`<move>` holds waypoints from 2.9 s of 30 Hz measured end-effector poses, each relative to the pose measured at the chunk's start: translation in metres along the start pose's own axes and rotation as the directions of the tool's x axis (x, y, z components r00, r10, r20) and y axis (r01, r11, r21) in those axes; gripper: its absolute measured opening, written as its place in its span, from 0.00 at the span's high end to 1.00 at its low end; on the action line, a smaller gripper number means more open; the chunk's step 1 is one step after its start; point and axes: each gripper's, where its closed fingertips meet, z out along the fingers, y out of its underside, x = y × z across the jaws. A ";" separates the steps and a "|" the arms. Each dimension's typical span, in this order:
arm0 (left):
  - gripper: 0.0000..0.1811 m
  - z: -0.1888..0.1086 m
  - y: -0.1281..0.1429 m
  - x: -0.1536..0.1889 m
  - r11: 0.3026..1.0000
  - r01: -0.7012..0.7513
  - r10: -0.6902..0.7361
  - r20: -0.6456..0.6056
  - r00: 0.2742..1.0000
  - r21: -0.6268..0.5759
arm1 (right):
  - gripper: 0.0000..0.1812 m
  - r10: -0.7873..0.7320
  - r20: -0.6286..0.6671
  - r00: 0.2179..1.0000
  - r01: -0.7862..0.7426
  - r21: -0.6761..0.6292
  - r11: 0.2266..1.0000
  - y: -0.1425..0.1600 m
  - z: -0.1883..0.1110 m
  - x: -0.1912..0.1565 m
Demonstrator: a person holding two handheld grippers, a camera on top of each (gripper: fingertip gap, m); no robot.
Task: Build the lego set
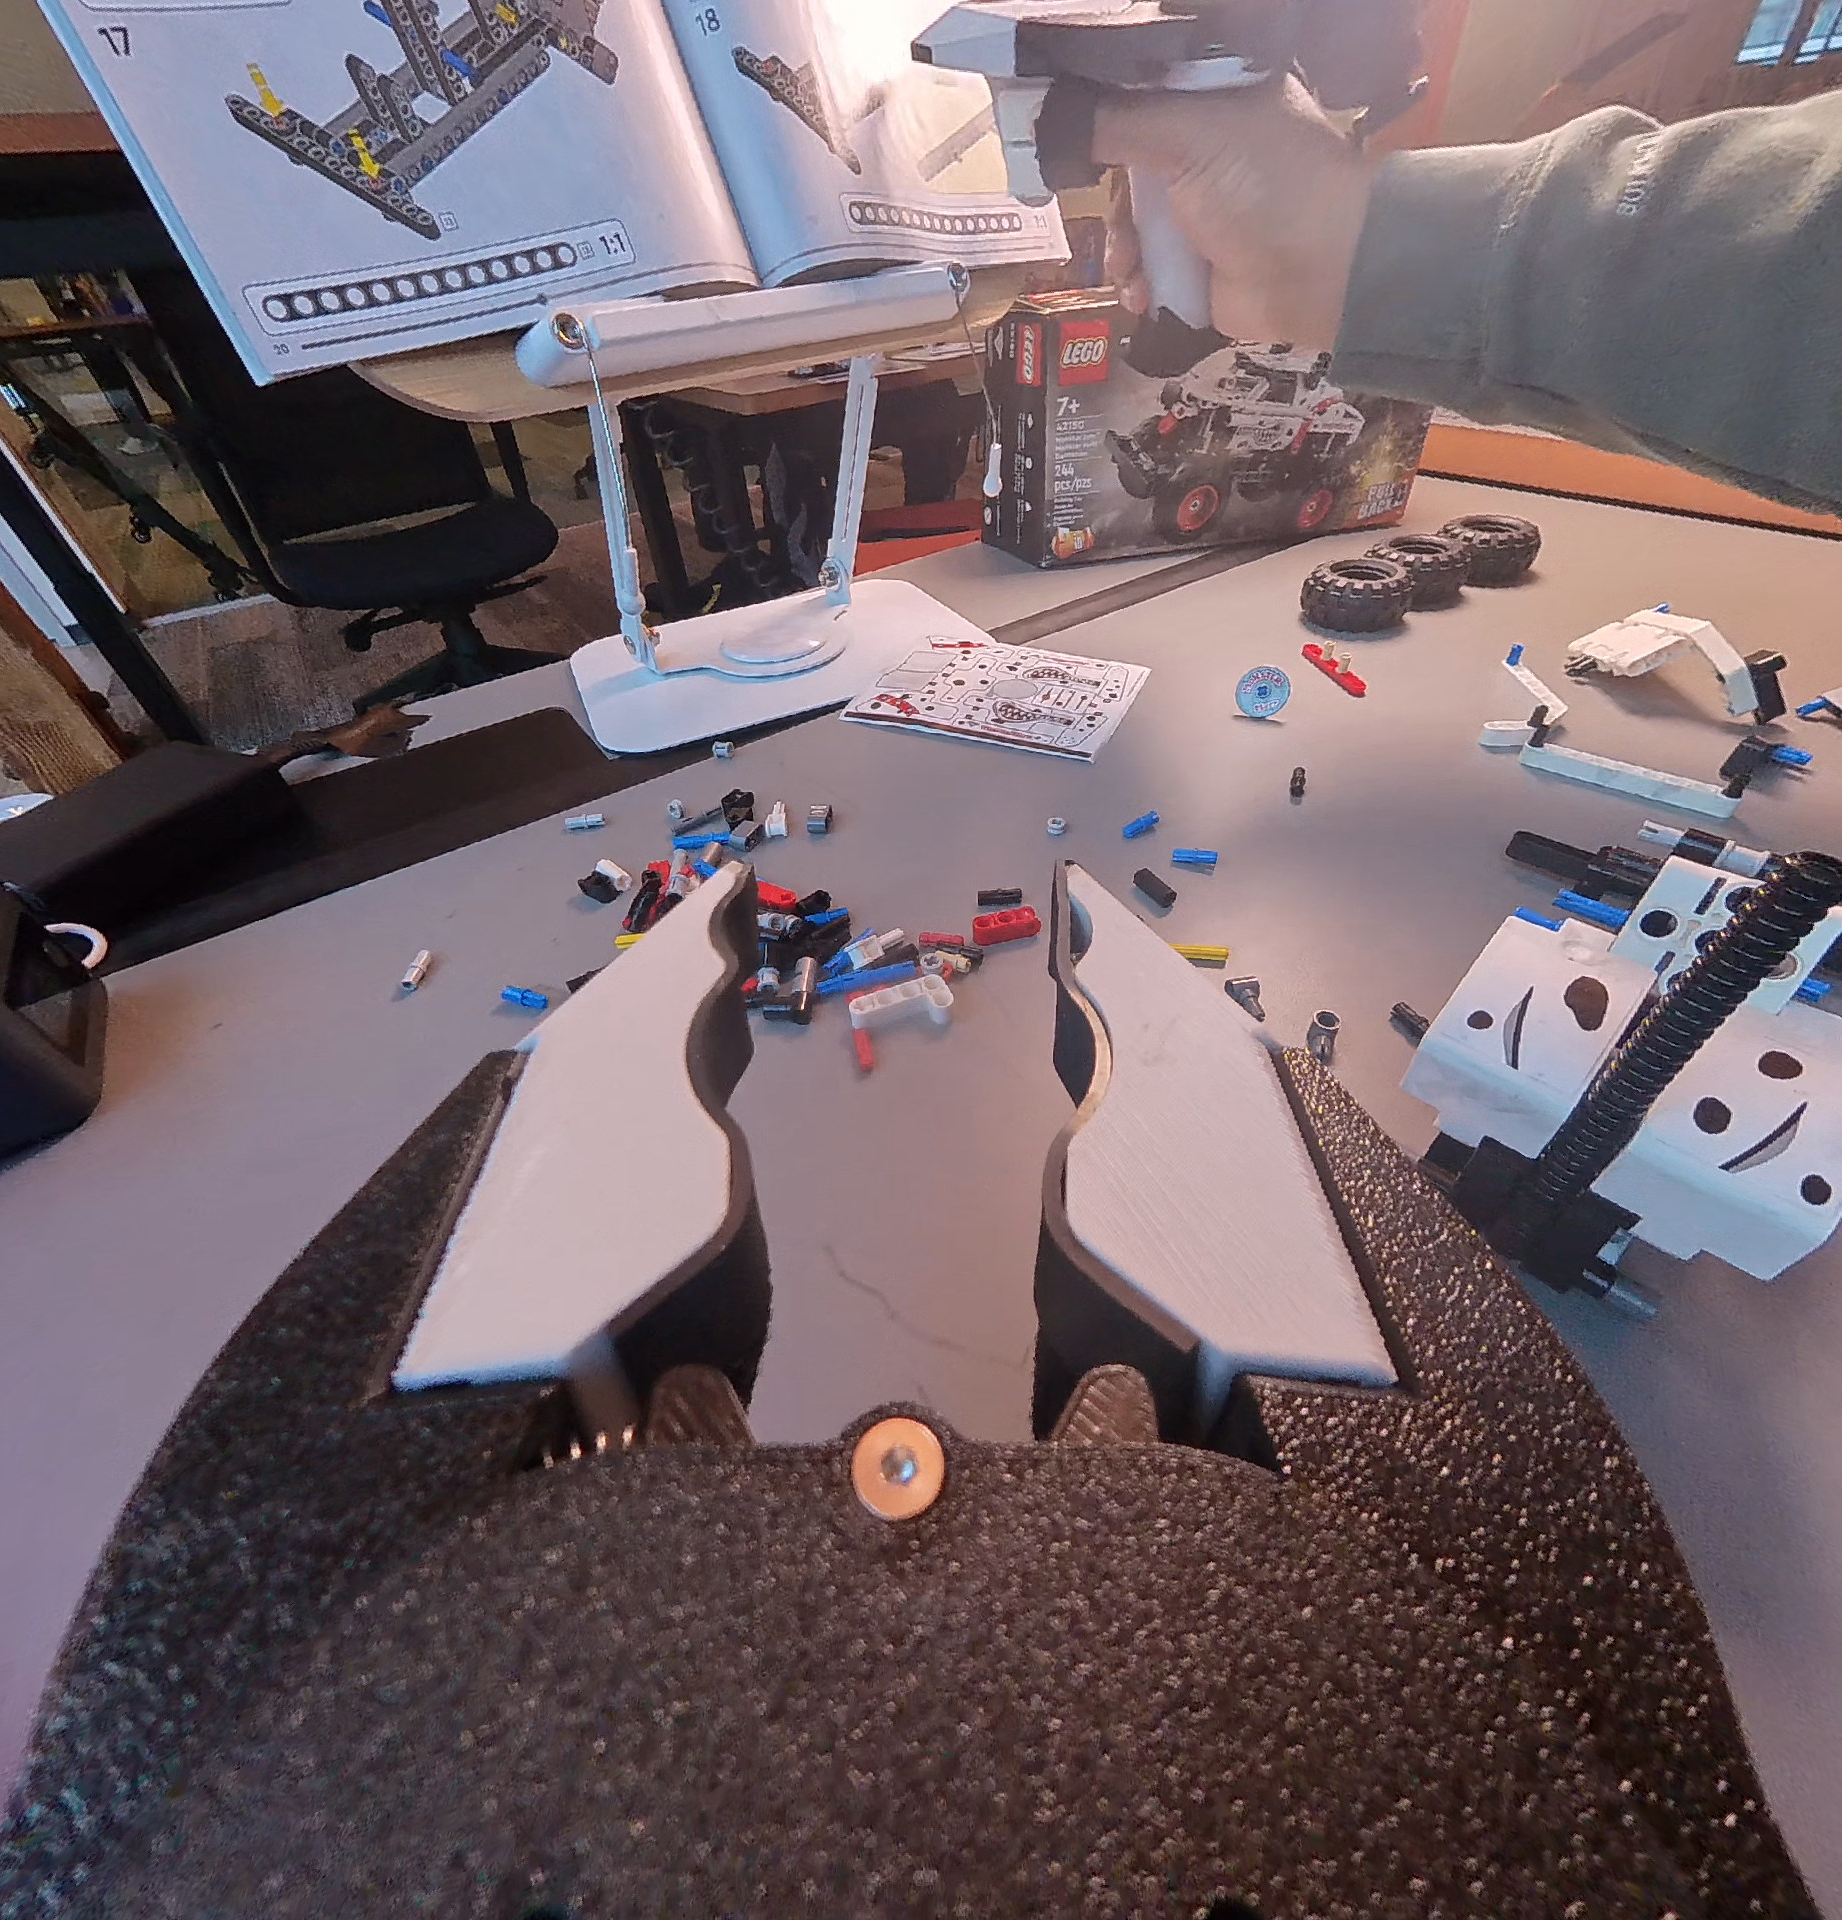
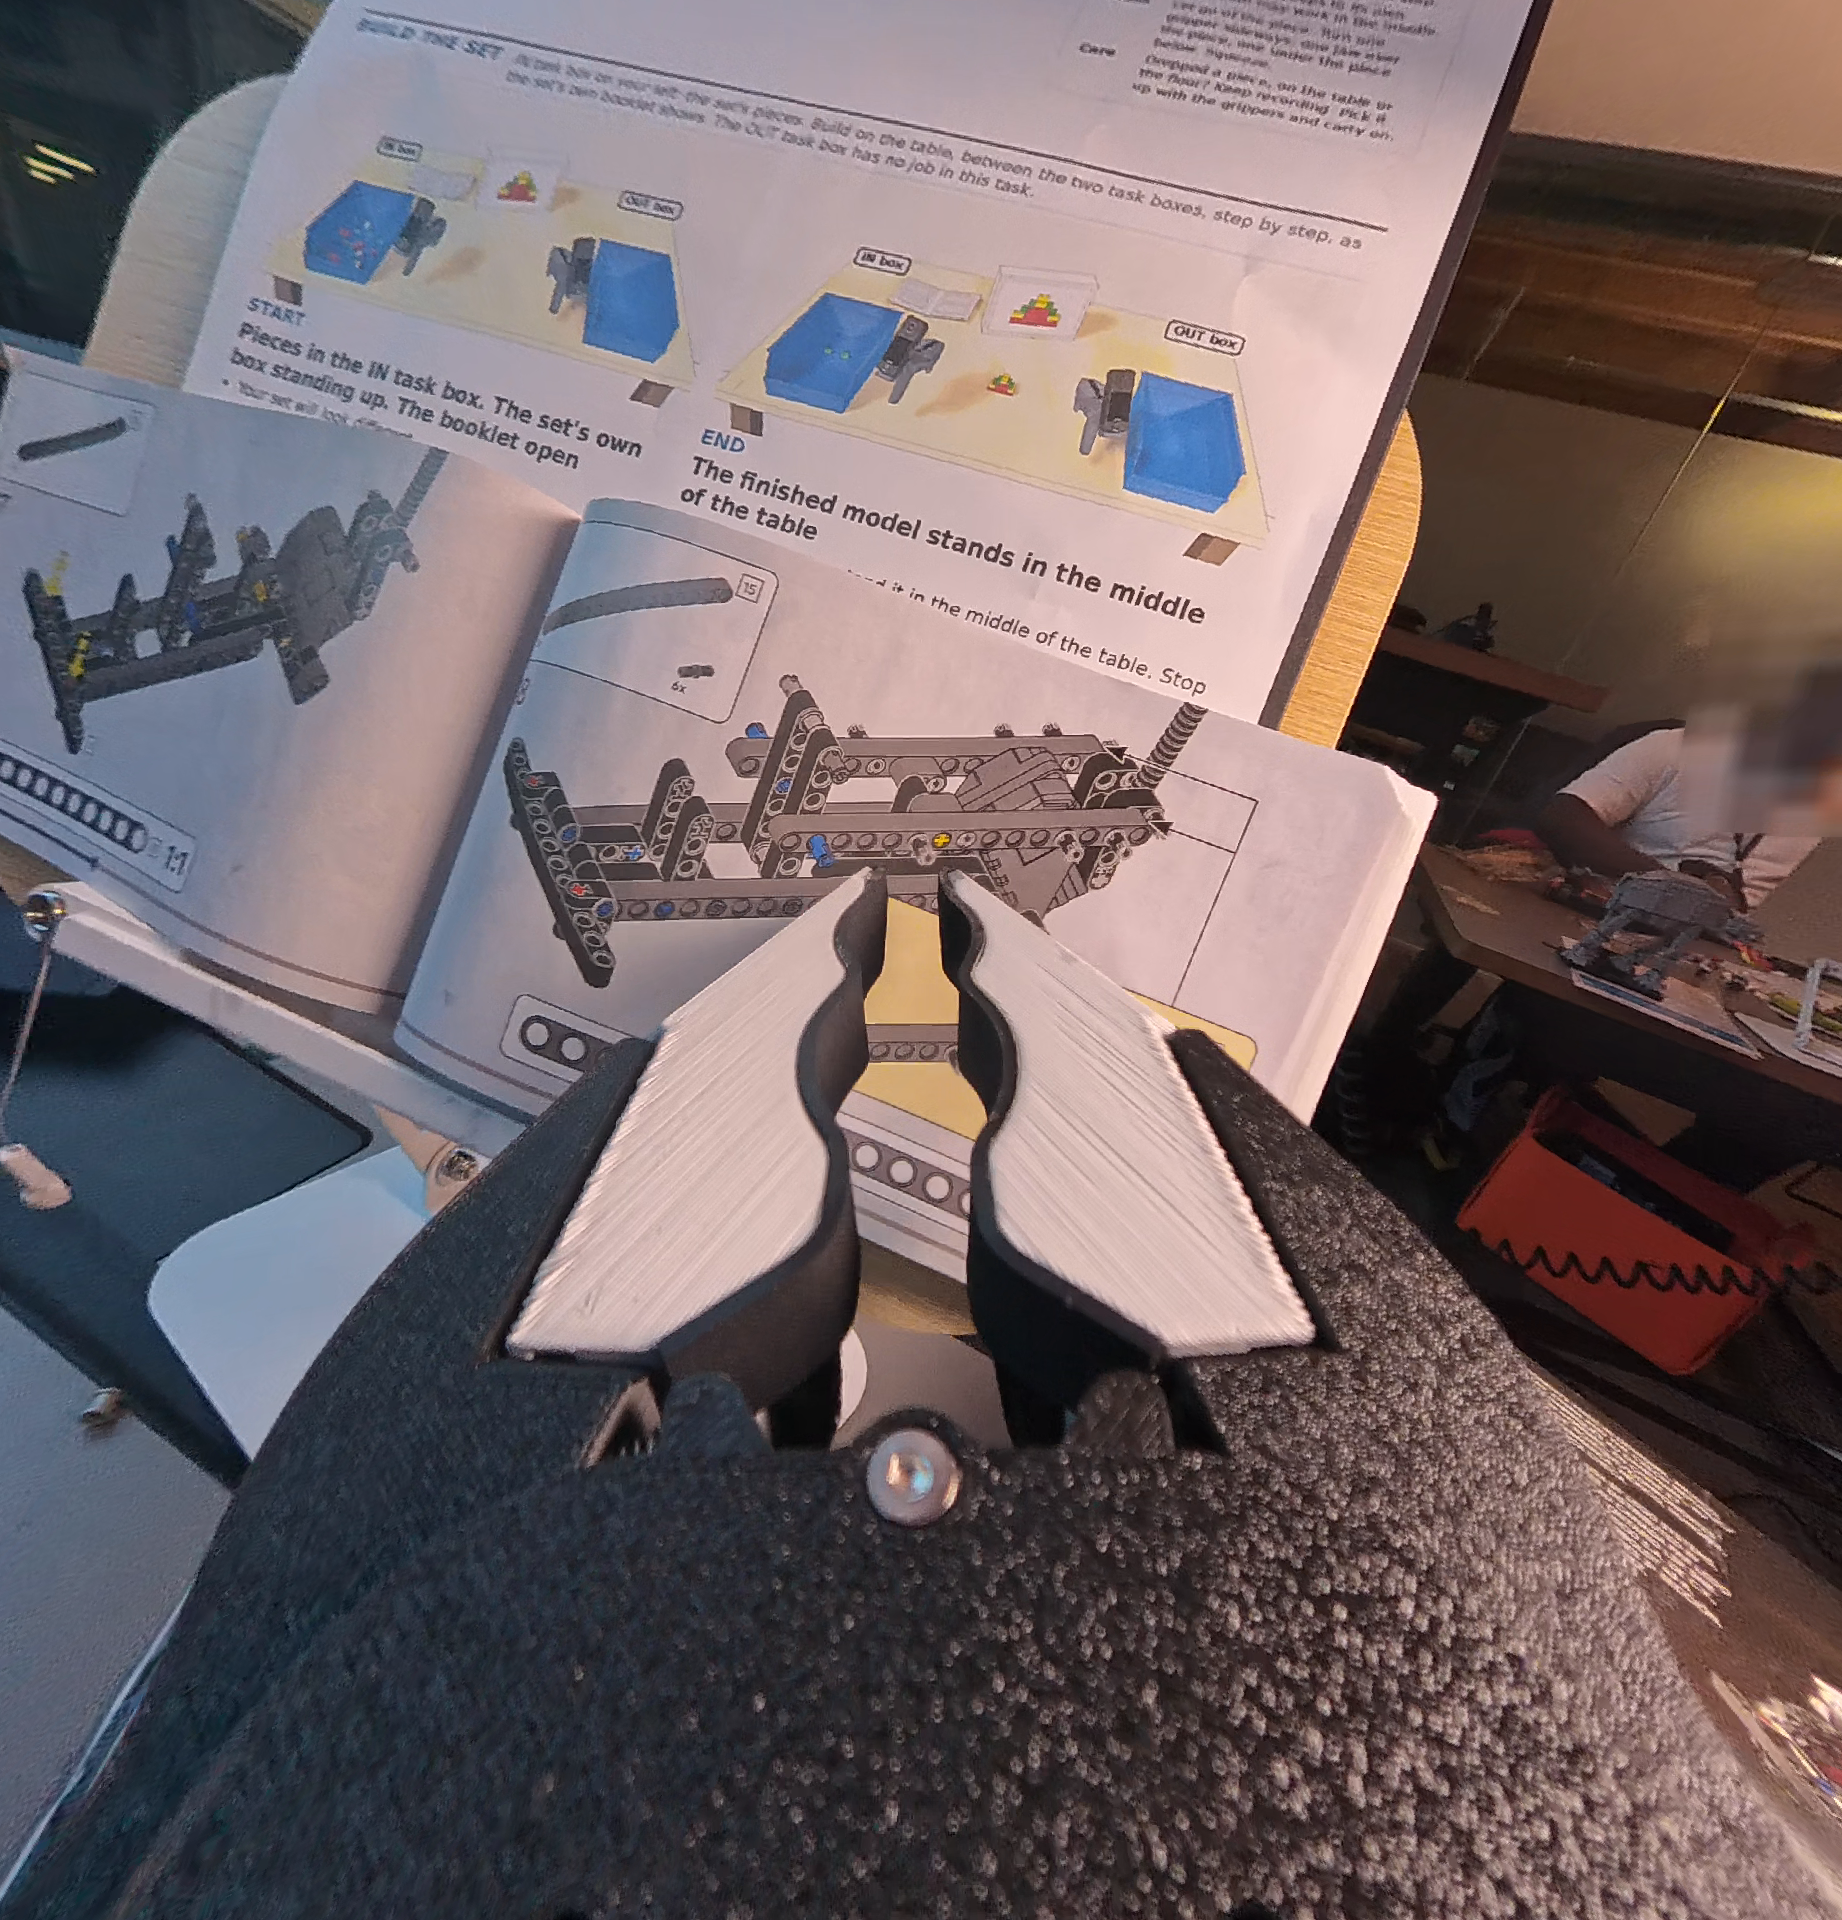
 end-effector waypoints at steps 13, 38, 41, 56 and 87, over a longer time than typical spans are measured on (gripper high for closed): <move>0.69 -0.001 -0.001 0.004 1.000 -0.002 0.002 -0.015 1.000 0.002 | 0.85 -0.056 0.181 0.982 0.062 -0.027 0.998 -0.007 0.004 -0.110; 0.69 -0.006 -0.006 0.006 1.000 0.021 -0.021 -0.039 0.999 0.017 | 0.98 -0.175 -0.035 0.984 0.170 -0.106 0.980 -0.005 0.053 -0.126; 0.69 -0.006 -0.006 0.007 1.000 0.019 -0.019 -0.041 0.999 0.015 | 1.00 -0.144 -0.019 0.989 0.142 -0.088 0.986 -0.008 0.051 -0.125; 0.69 -0.006 -0.006 0.005 0.999 0.034 -0.033 -0.042 0.999 0.017 | 0.93 -0.127 0.075 0.989 0.127 0.005 0.992 -0.026 0.048 -0.150; 0.69 -0.006 -0.006 0.005 0.999 0.044 -0.044 -0.047 0.998 0.016 | 0.98 -0.108 0.039 0.993 0.107 0.019 0.994 -0.034 0.048 -0.131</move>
